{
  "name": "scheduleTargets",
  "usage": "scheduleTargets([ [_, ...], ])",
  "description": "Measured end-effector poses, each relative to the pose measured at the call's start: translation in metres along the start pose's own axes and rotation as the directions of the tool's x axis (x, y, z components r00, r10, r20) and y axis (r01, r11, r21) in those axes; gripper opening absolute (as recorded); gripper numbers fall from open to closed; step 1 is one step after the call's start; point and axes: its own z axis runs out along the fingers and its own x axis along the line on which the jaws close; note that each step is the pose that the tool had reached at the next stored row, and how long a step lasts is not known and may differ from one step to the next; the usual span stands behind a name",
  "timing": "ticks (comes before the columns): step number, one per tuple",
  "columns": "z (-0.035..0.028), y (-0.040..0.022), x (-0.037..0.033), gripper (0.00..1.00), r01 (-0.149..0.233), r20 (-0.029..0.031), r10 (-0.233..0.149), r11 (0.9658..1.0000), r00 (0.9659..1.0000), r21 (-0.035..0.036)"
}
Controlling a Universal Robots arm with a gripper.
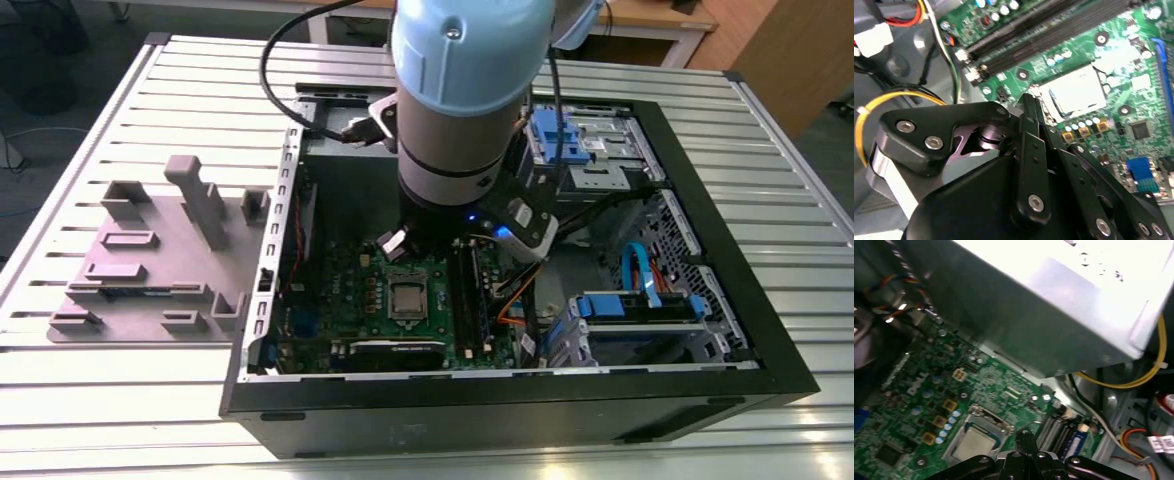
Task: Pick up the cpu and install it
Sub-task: 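Close the cpu cover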
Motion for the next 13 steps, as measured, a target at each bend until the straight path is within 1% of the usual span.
scheduleTargets([
  [3,-0.0013,0.0013,0.0103,0.11,0.000,0.0000,0.000,1.0000,1.0000,0.0001],
  [5,-0.0017,0.0017,0.0149,0.11,0.000,-0.0003,0.000,1.0000,1.0000,0.0007],
  [6,-0.0019,0.0017,0.0161,0.11,0.000,-0.0023,0.000,1.0000,1.0000,0.0036],
  [7,-0.0019,0.0014,0.0168,0.11,0.000,-0.0066,0.000,1.0000,1.0000,0.0091],
  [8,-0.0022,0.0009,0.0173,0.11,0.000,-0.0128,0.000,0.9999,0.9999,0.0157],
  [9,-0.0023,0.0005,0.0176,0.11,0.001,-0.0209,0.000,0.9997,0.9998,0.0236],
  [11,-0.0024,-0.0001,0.0180,0.11,0.001,-0.0408,0.001,0.9991,0.9992,0.0425],
  [13,-0.0024,-0.0005,0.0182,0.11,0.002,-0.0625,0.002,0.9980,0.9980,0.0633],
])
